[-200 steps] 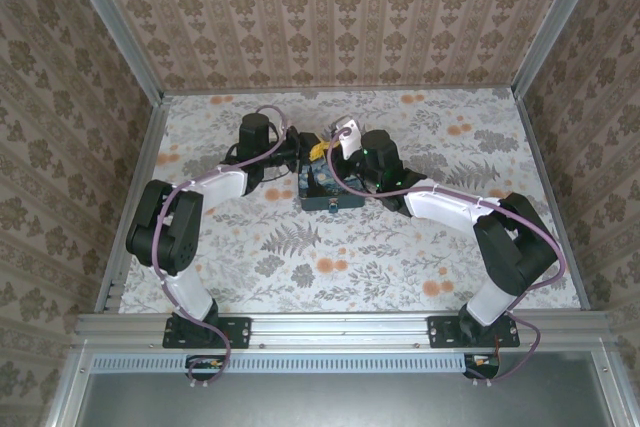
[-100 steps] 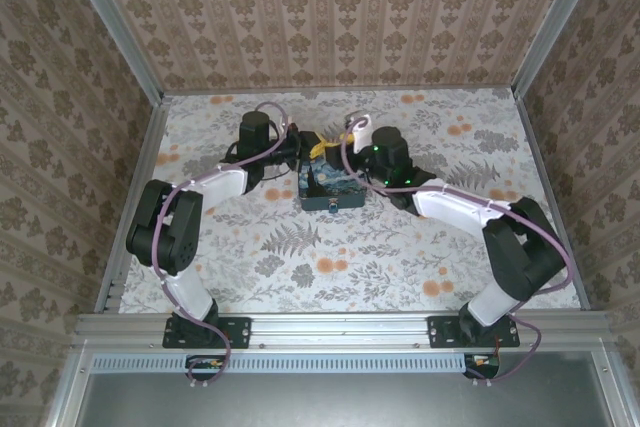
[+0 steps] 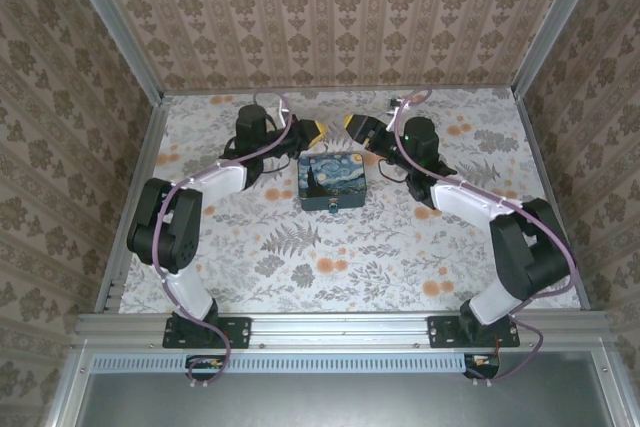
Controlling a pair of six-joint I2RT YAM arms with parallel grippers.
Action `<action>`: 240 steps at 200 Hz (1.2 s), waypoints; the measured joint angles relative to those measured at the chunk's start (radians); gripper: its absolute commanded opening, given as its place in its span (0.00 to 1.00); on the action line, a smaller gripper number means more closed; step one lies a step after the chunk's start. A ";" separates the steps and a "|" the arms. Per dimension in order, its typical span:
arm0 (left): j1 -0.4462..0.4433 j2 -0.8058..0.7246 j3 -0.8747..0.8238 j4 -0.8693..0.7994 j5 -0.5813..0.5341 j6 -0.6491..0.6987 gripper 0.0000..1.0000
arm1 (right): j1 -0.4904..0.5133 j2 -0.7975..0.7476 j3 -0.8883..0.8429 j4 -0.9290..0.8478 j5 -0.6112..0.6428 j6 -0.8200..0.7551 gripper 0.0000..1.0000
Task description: Unlock a padlock with a key
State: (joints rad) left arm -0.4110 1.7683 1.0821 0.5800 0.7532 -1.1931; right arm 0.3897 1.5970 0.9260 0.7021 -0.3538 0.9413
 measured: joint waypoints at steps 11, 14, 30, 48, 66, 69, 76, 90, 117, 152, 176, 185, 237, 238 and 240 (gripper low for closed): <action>-0.001 0.000 -0.002 0.053 -0.005 -0.010 0.00 | 0.000 0.035 -0.008 0.065 -0.020 0.064 0.53; -0.001 0.000 -0.003 0.068 -0.007 -0.012 0.00 | 0.000 0.046 -0.010 0.084 -0.026 0.083 0.53; -0.002 0.000 -0.011 0.143 -0.018 -0.020 0.00 | -0.002 0.111 -0.021 0.193 -0.047 0.185 0.53; -0.007 0.000 -0.025 0.208 -0.033 -0.025 0.00 | -0.002 0.177 -0.027 0.299 -0.056 0.287 0.57; -0.013 0.009 -0.034 0.266 -0.049 -0.026 0.00 | -0.003 0.226 -0.039 0.394 -0.055 0.383 0.62; -0.014 0.011 -0.035 0.274 -0.052 -0.026 0.00 | -0.003 0.230 -0.042 0.407 -0.055 0.392 0.62; -0.015 0.018 -0.038 0.298 -0.058 -0.027 0.00 | -0.003 0.239 -0.047 0.436 -0.054 0.424 0.63; -0.015 0.029 -0.047 0.334 -0.072 -0.030 0.00 | -0.002 0.250 -0.053 0.478 -0.051 0.473 0.64; -0.015 0.047 -0.059 0.380 -0.097 -0.033 0.00 | 0.010 0.257 -0.055 0.531 -0.039 0.546 0.67; -0.015 0.064 -0.071 0.438 -0.135 -0.032 0.00 | 0.042 0.257 -0.061 0.552 -0.020 0.613 0.74; -0.015 0.071 -0.076 0.468 -0.154 -0.032 0.00 | 0.060 0.257 -0.069 0.554 -0.012 0.646 0.75; -0.015 0.071 -0.077 0.475 -0.158 -0.032 0.00 | 0.063 0.260 -0.070 0.556 -0.009 0.660 0.75; -0.015 0.071 -0.086 0.515 -0.164 -0.029 0.00 | 0.072 0.305 -0.066 0.571 0.019 0.729 0.71; -0.015 0.071 -0.087 0.515 -0.164 -0.029 0.00 | 0.072 0.306 -0.065 0.571 0.020 0.731 0.71; -0.015 0.071 -0.088 0.517 -0.164 -0.029 0.00 | 0.072 0.307 -0.063 0.571 0.021 0.733 0.71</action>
State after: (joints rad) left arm -0.4259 1.8397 0.9943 1.0966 0.5892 -1.2217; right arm 0.4614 1.9041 0.8627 1.2736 -0.3328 1.6745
